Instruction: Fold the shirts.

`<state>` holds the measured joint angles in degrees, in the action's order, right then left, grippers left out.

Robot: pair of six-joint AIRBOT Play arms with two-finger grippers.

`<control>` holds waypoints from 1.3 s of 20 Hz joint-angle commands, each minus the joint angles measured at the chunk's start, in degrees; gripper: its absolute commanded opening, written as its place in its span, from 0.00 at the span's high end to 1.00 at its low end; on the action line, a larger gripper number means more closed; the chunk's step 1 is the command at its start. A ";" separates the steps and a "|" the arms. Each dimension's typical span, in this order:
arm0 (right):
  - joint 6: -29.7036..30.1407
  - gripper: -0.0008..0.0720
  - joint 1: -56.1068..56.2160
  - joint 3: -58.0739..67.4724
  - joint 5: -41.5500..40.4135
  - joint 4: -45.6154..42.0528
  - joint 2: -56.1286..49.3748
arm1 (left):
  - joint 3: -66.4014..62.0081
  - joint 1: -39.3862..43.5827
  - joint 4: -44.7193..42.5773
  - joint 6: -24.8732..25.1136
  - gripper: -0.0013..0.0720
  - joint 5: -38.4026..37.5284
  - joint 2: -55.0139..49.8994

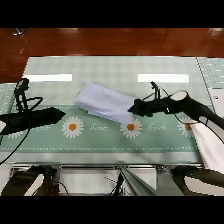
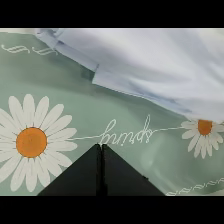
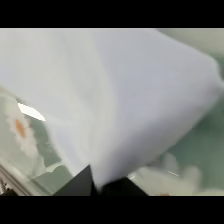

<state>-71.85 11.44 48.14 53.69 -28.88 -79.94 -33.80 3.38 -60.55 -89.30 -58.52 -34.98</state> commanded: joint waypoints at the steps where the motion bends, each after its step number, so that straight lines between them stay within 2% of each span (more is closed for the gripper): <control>1: -4.70 0.96 0.09 15.67 8.57 -11.13 -0.90 | 0.02 -0.02 0.13 0.07 0.94 0.07 -0.11; 5: -15.06 0.96 -0.52 38.27 17.90 -28.41 -0.90 | 0.02 0.00 0.15 0.04 0.94 0.00 -0.11; 9: -19.15 0.96 -6.67 55.17 27.54 -30.84 -0.90 | 0.04 0.00 0.15 0.04 0.94 0.00 -0.11; 12: -20.50 0.96 -14.84 61.99 35.85 -30.82 -0.39 | 0.04 -0.02 0.57 0.02 0.94 -0.09 -0.11; 17: -21.86 0.96 -32.50 63.04 46.58 -30.93 3.91 | 0.04 0.00 1.68 0.02 0.94 0.04 -0.11; 19: -21.92 0.96 -39.56 63.04 52.43 -34.07 5.75 | 0.04 0.00 1.68 0.04 0.94 0.04 -0.11; 22: -22.03 0.96 -48.06 58.16 52.68 -39.63 12.13 | 0.04 0.00 1.68 0.04 0.94 0.07 -0.13; 26: -21.07 0.96 -57.83 41.94 52.72 -51.25 24.44 | 0.04 0.00 1.66 0.04 0.94 0.09 -0.15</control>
<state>-93.58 -39.40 99.09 104.97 -71.50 -62.87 -33.78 3.38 -58.92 -89.27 -58.48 -35.09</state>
